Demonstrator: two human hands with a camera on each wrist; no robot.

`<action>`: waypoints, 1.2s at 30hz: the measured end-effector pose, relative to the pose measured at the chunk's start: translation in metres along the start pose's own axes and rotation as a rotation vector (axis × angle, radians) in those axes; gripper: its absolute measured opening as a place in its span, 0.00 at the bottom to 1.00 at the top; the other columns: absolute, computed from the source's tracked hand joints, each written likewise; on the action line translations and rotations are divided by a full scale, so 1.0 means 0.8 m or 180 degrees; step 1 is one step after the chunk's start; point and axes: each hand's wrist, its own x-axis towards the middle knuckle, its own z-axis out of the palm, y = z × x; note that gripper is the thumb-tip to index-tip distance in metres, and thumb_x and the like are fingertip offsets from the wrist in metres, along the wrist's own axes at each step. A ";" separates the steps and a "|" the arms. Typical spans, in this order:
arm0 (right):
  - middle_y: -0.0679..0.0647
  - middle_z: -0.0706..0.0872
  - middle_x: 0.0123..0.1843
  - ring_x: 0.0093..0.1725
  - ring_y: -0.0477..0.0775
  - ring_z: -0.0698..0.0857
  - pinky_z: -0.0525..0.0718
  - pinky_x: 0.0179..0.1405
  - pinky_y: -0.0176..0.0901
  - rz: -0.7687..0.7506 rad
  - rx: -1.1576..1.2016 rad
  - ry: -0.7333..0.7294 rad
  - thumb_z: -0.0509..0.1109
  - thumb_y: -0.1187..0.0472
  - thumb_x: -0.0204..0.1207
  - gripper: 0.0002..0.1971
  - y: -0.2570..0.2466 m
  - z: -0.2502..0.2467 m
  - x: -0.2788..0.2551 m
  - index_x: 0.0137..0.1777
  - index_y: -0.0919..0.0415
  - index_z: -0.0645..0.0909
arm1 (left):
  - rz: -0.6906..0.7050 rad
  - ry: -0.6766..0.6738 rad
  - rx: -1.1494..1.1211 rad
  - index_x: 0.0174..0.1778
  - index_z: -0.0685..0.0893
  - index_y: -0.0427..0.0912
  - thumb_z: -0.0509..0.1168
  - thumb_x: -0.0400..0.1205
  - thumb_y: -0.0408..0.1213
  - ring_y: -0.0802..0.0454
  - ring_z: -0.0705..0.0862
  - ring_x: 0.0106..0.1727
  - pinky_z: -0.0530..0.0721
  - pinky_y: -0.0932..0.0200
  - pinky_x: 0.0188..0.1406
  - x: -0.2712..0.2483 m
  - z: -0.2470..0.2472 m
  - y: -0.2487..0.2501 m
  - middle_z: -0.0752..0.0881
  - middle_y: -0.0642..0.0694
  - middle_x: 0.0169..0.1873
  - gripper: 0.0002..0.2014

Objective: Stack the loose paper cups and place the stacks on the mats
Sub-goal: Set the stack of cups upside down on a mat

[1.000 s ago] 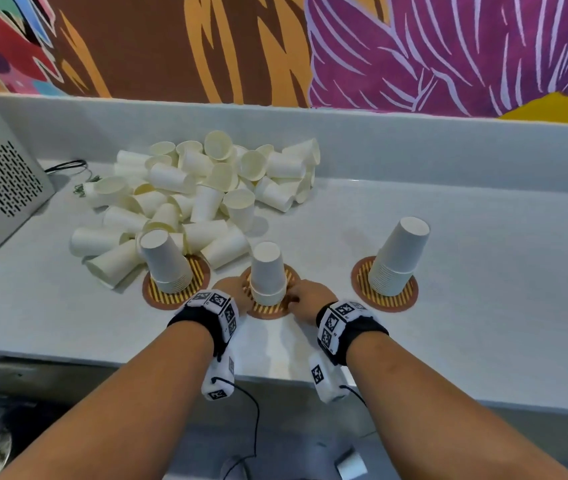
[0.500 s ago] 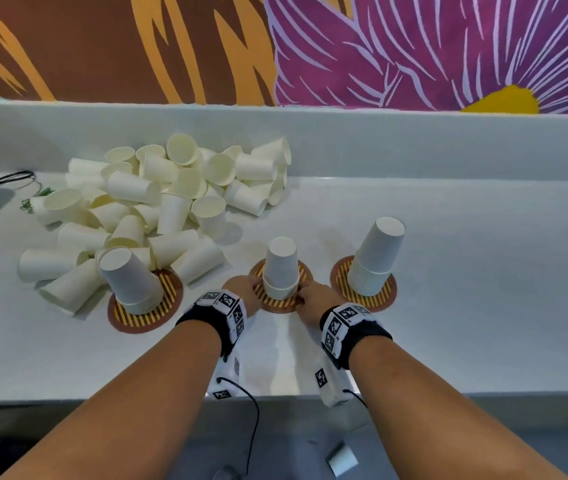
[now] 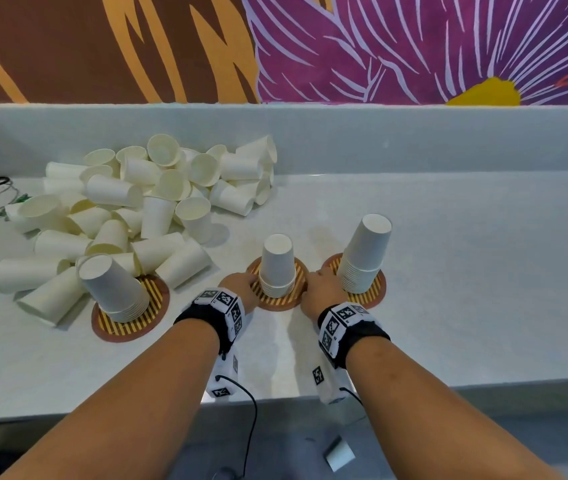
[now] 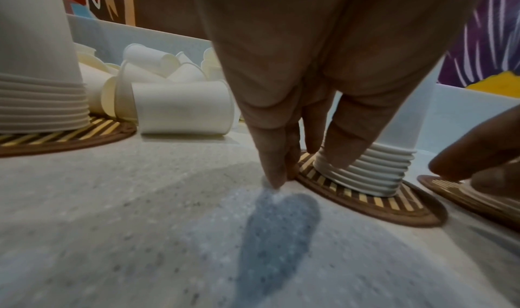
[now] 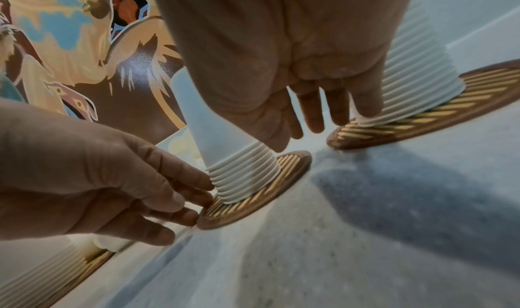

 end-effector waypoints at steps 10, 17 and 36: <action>0.60 0.79 0.68 0.71 0.60 0.74 0.73 0.72 0.52 0.0105 -0.0342 -0.0430 0.58 0.60 0.81 0.15 0.022 0.007 0.017 0.63 0.63 0.79 | 0.0046 0.0024 0.0088 0.72 0.79 0.48 0.61 0.83 0.34 0.43 0.77 0.70 0.74 0.54 0.70 0.012 0.007 0.016 0.81 0.44 0.69 0.21; 0.61 0.78 0.65 0.68 0.60 0.75 0.76 0.68 0.51 0.0254 -0.0185 -0.0402 0.63 0.62 0.75 0.14 0.061 0.002 0.024 0.57 0.66 0.81 | -0.0078 -0.0190 0.0193 0.66 0.83 0.39 0.62 0.82 0.32 0.43 0.81 0.64 0.77 0.57 0.61 0.027 0.014 0.044 0.83 0.41 0.63 0.16; 0.58 0.73 0.72 0.71 0.57 0.73 0.74 0.72 0.47 0.0353 0.0154 -0.0280 0.65 0.62 0.74 0.19 0.116 -0.016 0.035 0.64 0.65 0.79 | 0.0027 -0.0201 0.0249 0.59 0.84 0.36 0.63 0.82 0.32 0.46 0.82 0.54 0.74 0.63 0.50 0.046 0.032 0.107 0.83 0.40 0.61 0.12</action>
